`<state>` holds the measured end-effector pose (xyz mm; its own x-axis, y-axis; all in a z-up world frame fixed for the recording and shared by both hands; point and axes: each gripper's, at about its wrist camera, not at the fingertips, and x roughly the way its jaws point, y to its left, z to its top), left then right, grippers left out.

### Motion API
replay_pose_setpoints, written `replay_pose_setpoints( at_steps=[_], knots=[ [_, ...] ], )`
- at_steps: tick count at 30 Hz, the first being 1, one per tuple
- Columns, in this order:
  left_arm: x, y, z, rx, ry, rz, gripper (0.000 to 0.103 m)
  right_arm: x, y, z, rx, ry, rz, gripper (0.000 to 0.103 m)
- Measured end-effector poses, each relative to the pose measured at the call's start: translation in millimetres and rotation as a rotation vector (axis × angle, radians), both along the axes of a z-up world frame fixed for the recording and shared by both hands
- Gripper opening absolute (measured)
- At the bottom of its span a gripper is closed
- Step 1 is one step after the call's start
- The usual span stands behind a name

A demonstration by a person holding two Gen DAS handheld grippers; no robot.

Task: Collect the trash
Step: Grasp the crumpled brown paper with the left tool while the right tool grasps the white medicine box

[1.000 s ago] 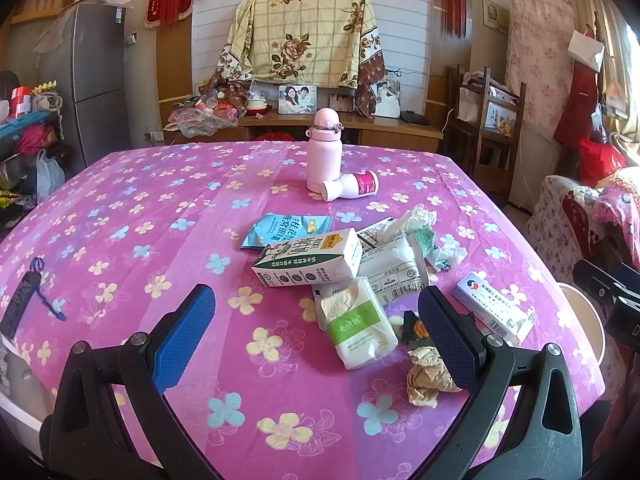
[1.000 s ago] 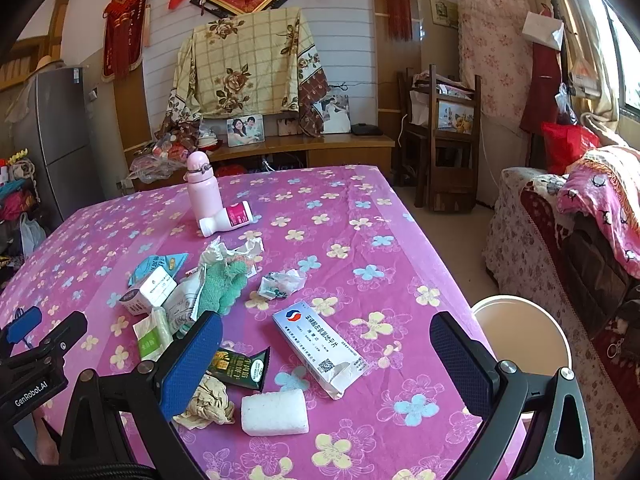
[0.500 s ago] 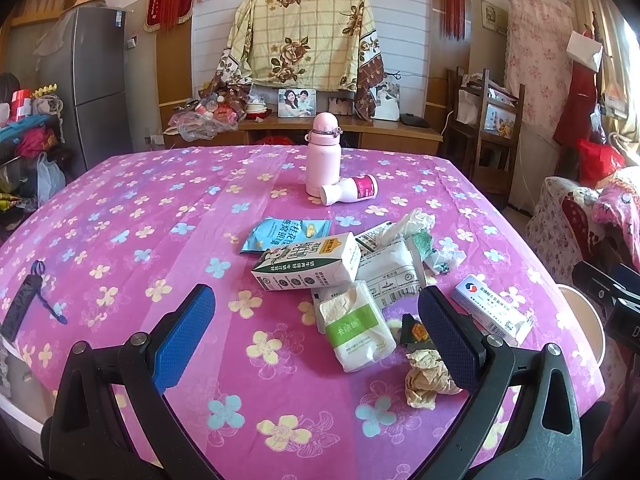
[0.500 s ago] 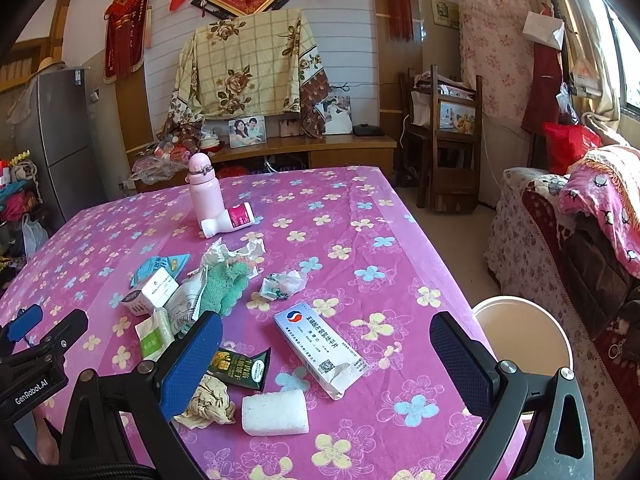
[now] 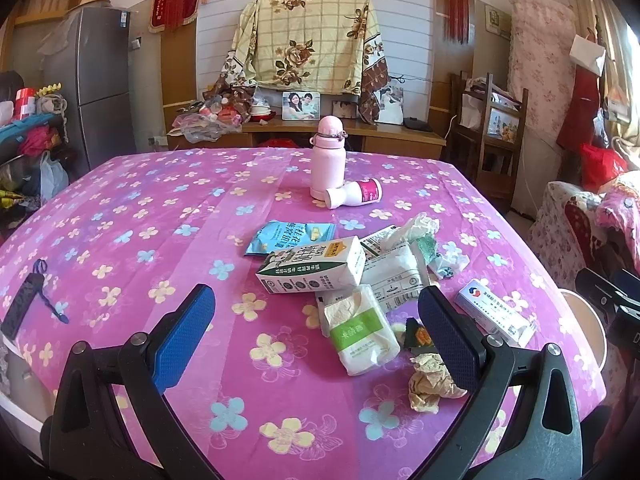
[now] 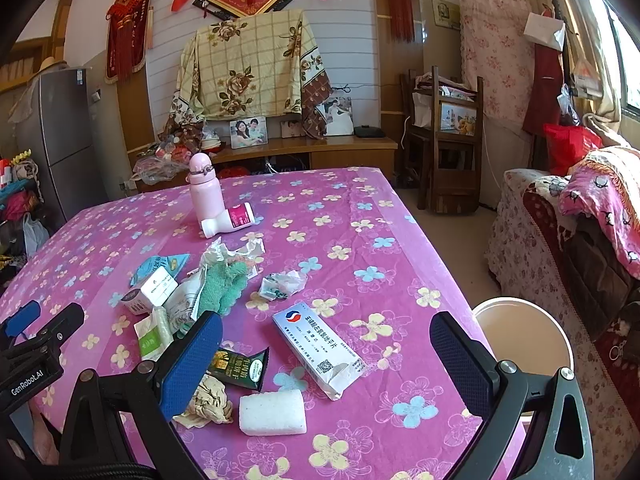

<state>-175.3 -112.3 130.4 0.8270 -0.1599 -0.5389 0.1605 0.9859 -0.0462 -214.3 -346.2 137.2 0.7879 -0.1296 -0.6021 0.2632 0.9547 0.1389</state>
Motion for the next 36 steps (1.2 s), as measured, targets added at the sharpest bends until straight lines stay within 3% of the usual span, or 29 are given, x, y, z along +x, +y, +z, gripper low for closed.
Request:
replay_pose_setpoints(
  at_steps=[12,23,25,27,31,36],
  knots=[
    [0.9,5.5,-2.5,-0.01,0.003,-0.019,0.101,-1.6,-5.5,-4.5,-0.015,0.005,-0.001,0.103],
    [4.8,-23.6,-35.8,-0.023,0.16,-0.188,0.101,1.1,-40.3,-42.2,-0.015,0.119,-0.011,0.103],
    [7.3,-32.1,-46.4,-0.021,0.207,-0.218,0.101,8.0,-46.9,-54.0,0.03,0.138,0.024,0.1],
    [10.4,-39.3,-57.5,-0.033,0.253,-0.249,0.101,17.9,-51.0,-64.2,0.086,0.145,0.076,0.09],
    [14.0,-51.1,-73.2,-0.063,0.315,-0.298,0.101,41.7,-52.7,-82.2,0.161,0.149,0.163,0.086],
    [18.1,-69.4,-82.6,-0.027,0.347,-0.335,0.101,75.9,-43.9,-98.4,0.163,0.207,0.272,0.078]
  ],
)
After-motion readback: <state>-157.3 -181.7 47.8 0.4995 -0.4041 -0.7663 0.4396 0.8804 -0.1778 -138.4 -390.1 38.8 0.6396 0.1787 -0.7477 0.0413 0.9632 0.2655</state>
